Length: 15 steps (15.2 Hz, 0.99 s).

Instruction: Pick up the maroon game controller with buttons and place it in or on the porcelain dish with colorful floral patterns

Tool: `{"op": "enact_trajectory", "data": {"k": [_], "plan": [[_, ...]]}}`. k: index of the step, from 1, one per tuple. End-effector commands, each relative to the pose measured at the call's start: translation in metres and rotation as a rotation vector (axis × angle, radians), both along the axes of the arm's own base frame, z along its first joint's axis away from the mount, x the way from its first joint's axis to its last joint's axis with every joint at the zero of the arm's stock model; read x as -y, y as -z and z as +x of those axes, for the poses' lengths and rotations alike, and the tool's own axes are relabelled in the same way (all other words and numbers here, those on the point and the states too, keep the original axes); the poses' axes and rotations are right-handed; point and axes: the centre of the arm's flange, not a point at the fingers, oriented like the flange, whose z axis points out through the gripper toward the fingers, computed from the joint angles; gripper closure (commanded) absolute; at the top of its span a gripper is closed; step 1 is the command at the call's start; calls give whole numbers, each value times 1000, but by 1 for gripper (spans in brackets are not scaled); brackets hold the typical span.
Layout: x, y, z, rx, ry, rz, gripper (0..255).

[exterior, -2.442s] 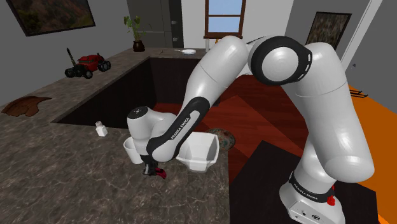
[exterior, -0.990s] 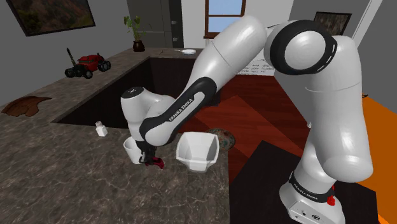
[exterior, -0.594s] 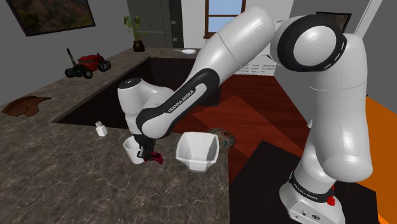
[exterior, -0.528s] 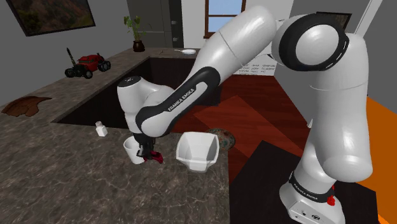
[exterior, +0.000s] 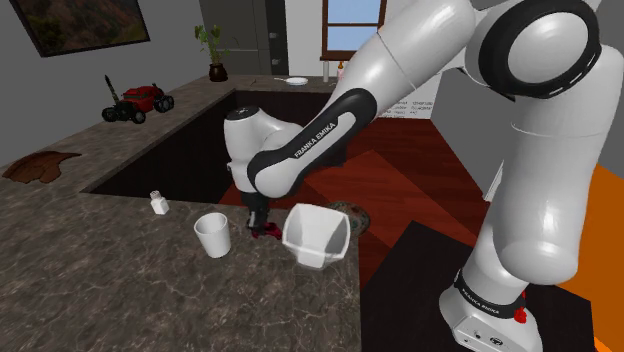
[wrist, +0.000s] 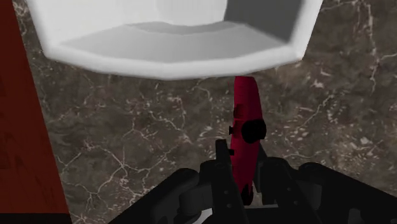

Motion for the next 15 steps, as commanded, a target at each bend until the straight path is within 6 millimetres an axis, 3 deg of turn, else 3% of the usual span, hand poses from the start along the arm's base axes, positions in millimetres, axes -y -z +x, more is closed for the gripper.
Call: {"op": "enact_trajectory", "data": {"k": [1, 15], "plan": [[27, 0, -9, -2, 0, -1, 255], [204, -6, -62, -2, 0, -1, 255]]}}
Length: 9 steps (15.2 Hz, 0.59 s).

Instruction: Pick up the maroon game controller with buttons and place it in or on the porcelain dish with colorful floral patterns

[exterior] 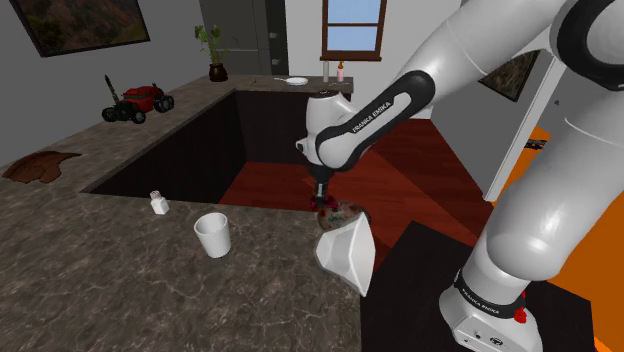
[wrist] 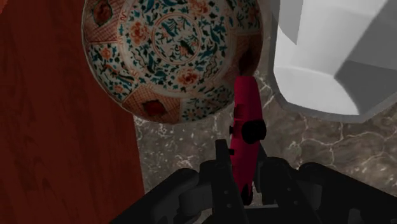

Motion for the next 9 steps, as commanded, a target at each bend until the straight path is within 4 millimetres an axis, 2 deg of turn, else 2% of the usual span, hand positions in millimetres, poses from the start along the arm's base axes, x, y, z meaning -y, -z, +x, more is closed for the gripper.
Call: {"op": "enact_trajectory", "data": {"k": [1, 5, 6, 9], "plan": [[25, 0, -7, 1, -2, 0, 255], [76, -2, -23, 1, -2, 0, 255], [83, -2, -25, 1, -2, 0, 255], [83, 14, -25, 1, -2, 0, 255]]}}
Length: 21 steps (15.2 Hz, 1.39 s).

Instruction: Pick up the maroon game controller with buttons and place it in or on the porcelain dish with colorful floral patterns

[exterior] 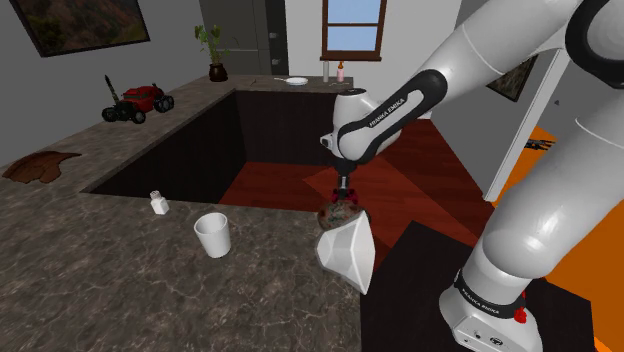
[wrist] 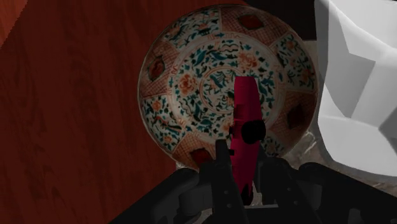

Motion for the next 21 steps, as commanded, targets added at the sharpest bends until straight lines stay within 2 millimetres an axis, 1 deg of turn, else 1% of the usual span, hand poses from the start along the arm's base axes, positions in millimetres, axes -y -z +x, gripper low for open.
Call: {"op": "enact_trajectory", "data": {"k": [1, 12, 20, 21], "plan": [[2, 10, -1, 0, -1, 0, 255], [2, 69, -1, 0, -1, 0, 255], [2, 69, -1, 0, -1, 0, 255], [2, 69, -1, 0, -1, 0, 0]]}}
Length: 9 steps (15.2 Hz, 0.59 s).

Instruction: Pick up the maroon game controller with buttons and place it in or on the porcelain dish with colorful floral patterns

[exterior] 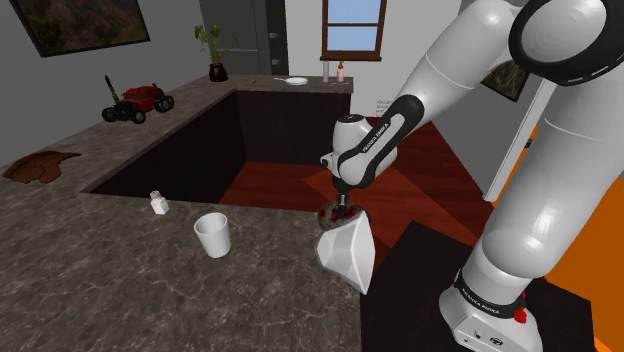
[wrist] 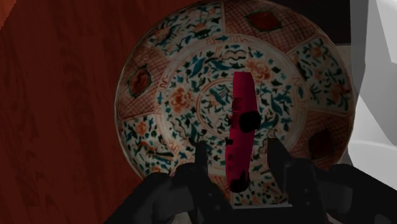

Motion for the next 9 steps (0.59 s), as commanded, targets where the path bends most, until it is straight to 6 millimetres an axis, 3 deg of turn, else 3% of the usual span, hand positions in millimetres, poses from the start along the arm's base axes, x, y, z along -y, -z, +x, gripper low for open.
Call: {"op": "enact_trajectory", "data": {"k": [1, 5, 9], "plan": [[0, 0, 0, 0, 0, 0, 0], [0, 0, 0, 0, 0, 0, 0], [-2, -50, -2, 0, 0, 0, 0]]}}
